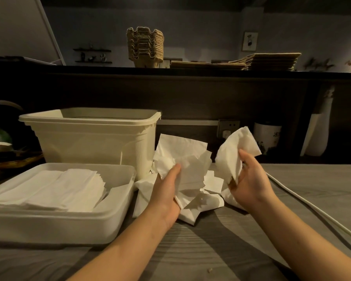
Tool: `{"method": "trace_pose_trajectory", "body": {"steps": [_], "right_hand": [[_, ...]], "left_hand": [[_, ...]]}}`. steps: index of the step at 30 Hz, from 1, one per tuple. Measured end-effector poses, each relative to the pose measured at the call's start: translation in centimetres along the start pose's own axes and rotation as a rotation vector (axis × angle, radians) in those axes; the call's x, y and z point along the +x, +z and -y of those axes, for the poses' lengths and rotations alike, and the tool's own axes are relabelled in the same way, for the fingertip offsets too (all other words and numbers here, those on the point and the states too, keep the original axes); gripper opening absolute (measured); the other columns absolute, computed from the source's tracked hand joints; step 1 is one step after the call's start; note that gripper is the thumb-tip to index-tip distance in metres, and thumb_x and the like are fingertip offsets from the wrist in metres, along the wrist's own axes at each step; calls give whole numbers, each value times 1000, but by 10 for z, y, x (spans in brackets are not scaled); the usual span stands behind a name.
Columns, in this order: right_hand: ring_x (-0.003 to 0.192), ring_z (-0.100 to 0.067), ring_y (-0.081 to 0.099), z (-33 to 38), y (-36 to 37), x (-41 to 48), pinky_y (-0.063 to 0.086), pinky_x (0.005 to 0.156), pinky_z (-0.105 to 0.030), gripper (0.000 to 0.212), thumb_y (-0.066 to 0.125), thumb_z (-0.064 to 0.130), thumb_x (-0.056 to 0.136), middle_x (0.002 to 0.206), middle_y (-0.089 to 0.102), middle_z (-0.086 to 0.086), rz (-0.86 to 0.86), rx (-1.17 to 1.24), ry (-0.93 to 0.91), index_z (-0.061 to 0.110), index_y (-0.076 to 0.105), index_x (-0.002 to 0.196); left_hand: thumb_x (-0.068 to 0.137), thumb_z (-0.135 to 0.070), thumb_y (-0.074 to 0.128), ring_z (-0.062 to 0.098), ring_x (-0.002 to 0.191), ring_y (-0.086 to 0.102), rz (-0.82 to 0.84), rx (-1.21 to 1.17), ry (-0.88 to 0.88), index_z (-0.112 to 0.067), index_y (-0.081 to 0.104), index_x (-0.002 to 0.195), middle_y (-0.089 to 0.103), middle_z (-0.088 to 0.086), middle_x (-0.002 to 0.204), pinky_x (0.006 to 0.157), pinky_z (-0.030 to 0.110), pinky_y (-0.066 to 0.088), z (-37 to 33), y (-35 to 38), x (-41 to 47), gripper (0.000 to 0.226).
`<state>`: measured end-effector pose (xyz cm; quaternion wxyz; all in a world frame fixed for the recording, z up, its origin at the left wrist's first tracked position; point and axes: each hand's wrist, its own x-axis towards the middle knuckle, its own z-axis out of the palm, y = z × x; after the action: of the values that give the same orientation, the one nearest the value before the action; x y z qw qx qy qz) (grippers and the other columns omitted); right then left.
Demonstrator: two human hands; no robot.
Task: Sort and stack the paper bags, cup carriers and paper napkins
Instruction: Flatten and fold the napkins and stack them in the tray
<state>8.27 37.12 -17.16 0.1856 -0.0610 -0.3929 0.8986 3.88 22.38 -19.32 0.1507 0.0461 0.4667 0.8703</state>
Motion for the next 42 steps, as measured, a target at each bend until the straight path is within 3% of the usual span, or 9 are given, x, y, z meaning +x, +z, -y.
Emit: {"method": "trace_pose_trajectory", "body": {"steps": [5, 9, 12, 17, 26, 29, 33, 39, 42], "right_hand": [[80, -18, 68, 3, -1, 4, 54, 51, -22, 39, 54, 29, 93, 109, 65, -8, -45, -68, -12, 12, 52, 127], [76, -14, 68, 11, 4, -1, 54, 58, -28, 18, 51, 22, 94, 93, 69, -1, 124, -391, -176, 20, 61, 108], [73, -11, 64, 14, 6, -6, 55, 63, -27, 15, 53, 14, 92, 86, 64, 3, 150, -804, -315, 27, 60, 92], [86, -17, 62, 10, 4, -3, 53, 73, -32, 13, 53, 17, 92, 95, 64, 2, 192, -1001, -215, 28, 61, 92], [89, -8, 64, 2, 1, 3, 53, 68, -22, 21, 59, 13, 88, 97, 66, 7, 178, -855, -346, 30, 59, 101], [90, -11, 66, 1, -1, 4, 54, 74, -28, 29, 62, 16, 87, 100, 67, 7, 202, -794, -246, 30, 55, 111], [83, -13, 67, -1, -2, 2, 56, 69, -29, 14, 58, 21, 89, 95, 67, 3, 196, -821, -179, 23, 62, 102], [87, -23, 61, 7, -3, 5, 54, 70, -43, 13, 51, 19, 93, 93, 64, -1, 76, -476, -231, 23, 63, 97], [92, -23, 61, 16, -4, 7, 52, 64, -41, 15, 48, 21, 95, 101, 63, -2, 26, -253, -231, 25, 58, 106]], "left_hand": [[91, -27, 58, 20, 100, 57, -11, 276, 107, -25, 50, 124, 61, 0, 108, 76, 32, 51, -1, -1, 2, 34], [88, -29, 62, 17, 108, 52, 173, 615, 40, -30, 48, 122, 58, -8, 108, 97, 37, 43, -7, -5, 2, 37], [87, -28, 63, 11, 101, 51, 230, 680, 11, -35, 47, 109, 57, -14, 101, 94, 33, 39, -12, -9, 1, 28], [87, -23, 63, 15, 113, 49, 244, 674, 22, -33, 47, 109, 56, -9, 109, 100, 34, 38, -11, -13, 4, 28], [85, -24, 65, 17, 116, 50, 239, 693, 39, -30, 49, 117, 57, -3, 117, 105, 41, 39, -7, -13, 5, 37], [86, -23, 64, 18, 117, 50, 232, 699, 53, -32, 48, 116, 57, -2, 119, 105, 41, 39, -6, -13, 6, 35], [85, -24, 65, 16, 114, 51, 242, 683, 48, -32, 49, 114, 58, -3, 117, 105, 40, 39, -6, -13, 6, 34], [82, -27, 68, 20, 114, 53, 193, 613, 29, -24, 49, 123, 59, 1, 118, 105, 42, 40, -4, -14, 10, 45], [82, -25, 68, 21, 113, 55, 153, 545, 23, -21, 52, 123, 61, 2, 118, 104, 44, 41, -5, -14, 13, 44]]}}
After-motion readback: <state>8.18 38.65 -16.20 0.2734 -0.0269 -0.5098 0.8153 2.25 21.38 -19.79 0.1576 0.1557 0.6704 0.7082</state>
